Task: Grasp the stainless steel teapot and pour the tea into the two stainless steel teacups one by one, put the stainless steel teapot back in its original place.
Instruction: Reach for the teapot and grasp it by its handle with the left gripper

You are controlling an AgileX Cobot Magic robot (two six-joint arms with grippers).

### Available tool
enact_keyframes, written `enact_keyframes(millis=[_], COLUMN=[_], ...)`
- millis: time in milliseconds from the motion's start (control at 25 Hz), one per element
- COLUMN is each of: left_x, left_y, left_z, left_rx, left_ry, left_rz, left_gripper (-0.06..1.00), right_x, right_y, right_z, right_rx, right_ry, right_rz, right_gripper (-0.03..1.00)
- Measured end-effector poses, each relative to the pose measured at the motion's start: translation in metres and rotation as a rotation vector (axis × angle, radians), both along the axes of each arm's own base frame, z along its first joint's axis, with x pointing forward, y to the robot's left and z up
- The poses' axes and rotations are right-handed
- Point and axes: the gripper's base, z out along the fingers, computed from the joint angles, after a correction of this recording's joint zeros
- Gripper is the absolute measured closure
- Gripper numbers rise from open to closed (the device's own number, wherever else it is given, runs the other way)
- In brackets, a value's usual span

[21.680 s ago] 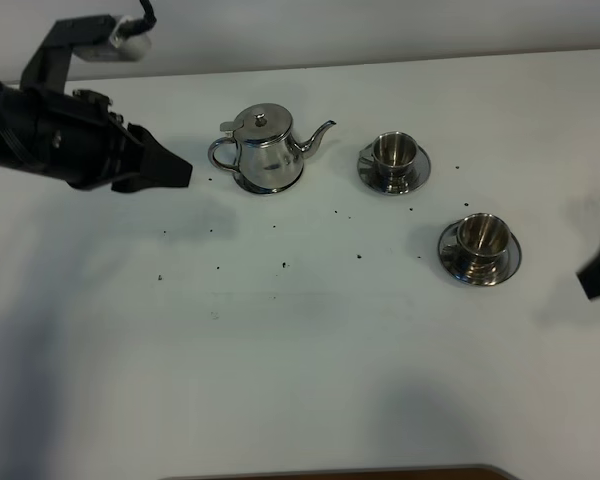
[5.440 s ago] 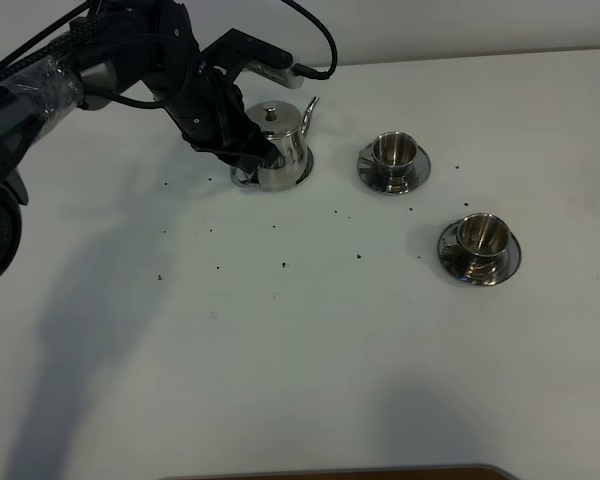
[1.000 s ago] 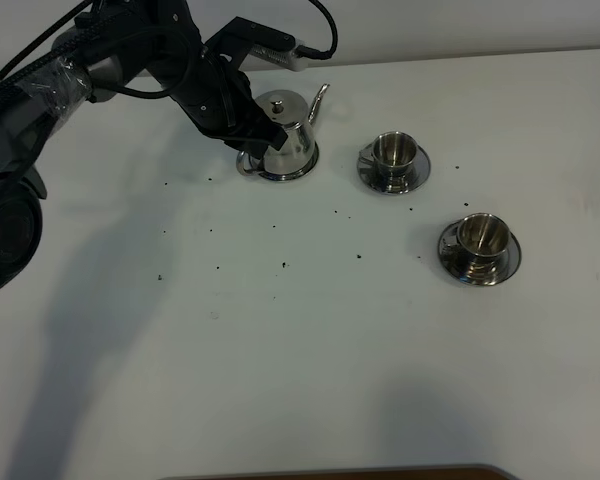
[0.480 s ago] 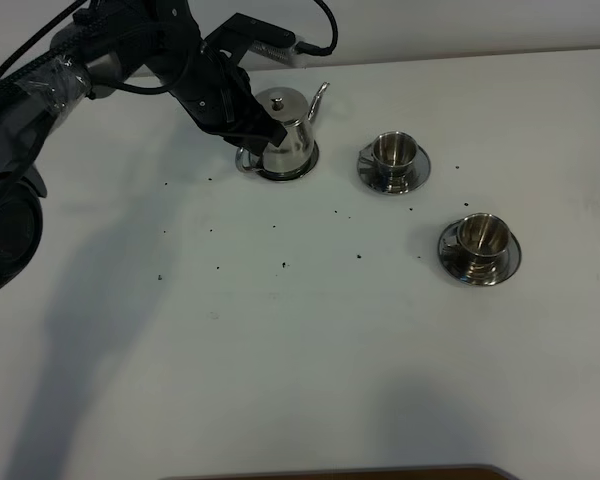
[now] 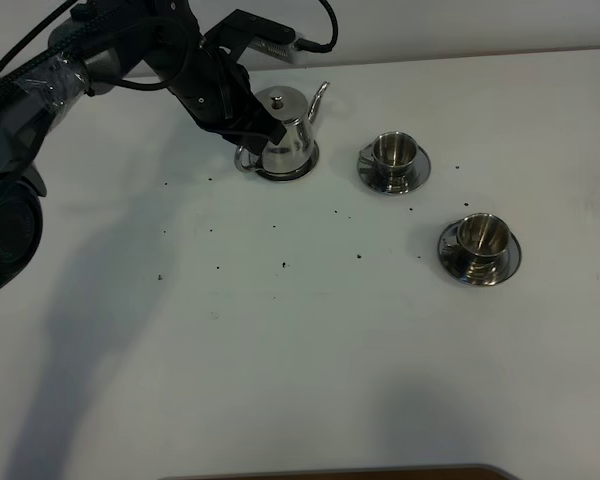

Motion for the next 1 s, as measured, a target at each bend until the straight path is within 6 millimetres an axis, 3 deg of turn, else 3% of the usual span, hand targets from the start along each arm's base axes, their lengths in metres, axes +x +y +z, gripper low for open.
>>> enact_keyframes(millis=[400, 1000], left_x=[0.000, -0.003], left_y=[0.000, 0.003], left_z=[0.019, 0.018], left_rx=[0.000, 0.034], left_ry=[0.001, 0.044], left_rz=[-0.013, -0.005], left_gripper=[0.69, 0.69], right_x=[0.000, 0.000], right_y=[0.000, 0.000], right_z=[0.000, 0.000], right_rx=[0.000, -0.001], right_ry=[0.000, 0.000], right_rz=[0.000, 0.000], right_gripper=[0.58, 0.58])
